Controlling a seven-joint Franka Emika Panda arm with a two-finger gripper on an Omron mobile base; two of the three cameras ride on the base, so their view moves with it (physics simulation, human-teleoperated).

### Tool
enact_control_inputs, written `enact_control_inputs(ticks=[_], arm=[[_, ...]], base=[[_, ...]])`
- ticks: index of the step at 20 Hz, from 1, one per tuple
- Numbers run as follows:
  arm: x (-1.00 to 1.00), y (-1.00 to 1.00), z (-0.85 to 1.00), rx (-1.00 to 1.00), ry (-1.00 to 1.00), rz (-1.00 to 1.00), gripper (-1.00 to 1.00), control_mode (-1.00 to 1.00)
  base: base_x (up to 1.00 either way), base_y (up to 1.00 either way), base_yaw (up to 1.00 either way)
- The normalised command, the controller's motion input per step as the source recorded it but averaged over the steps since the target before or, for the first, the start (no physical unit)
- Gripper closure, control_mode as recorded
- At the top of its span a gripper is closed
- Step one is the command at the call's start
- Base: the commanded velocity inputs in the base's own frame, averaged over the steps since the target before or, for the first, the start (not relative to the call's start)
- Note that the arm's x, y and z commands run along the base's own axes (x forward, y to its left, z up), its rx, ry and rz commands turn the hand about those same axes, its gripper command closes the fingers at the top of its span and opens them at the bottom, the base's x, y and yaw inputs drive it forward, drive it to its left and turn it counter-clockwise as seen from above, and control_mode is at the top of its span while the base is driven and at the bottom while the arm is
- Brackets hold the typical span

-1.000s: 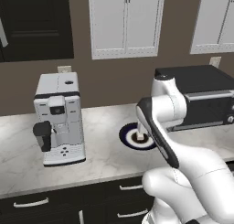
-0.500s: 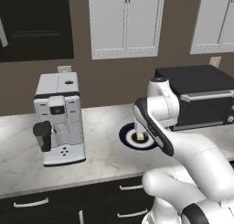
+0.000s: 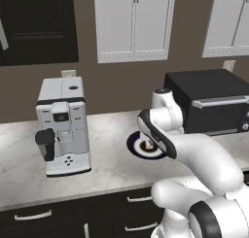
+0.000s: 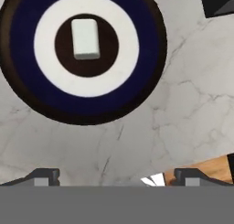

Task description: Pick up the marshmallow and place it in the cup of hot chocolate on the dining counter.

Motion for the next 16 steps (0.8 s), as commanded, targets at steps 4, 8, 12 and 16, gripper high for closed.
enact_control_inputs(ticks=[4, 8, 12, 16], arm=[[0.25, 0.0, -0.23, 0.03, 0.0, -0.06, -1.0, -1.0], [0.28, 0.0, -0.2, 0.0, 0.0, -0.01, -1.0, -1.0], [0.24, 0.0, -0.2, 0.0, 0.0, 0.0, -1.0, -1.0], [0.23, 0.0, -0.22, 0.0, 0.0, 0.03, -1.0, -1.0]], base=[[0.0, 0.0, 0.0], [0.0, 0.0, 0.0], [0.0, 0.0, 0.0], [0.0, 0.0, 0.0]])
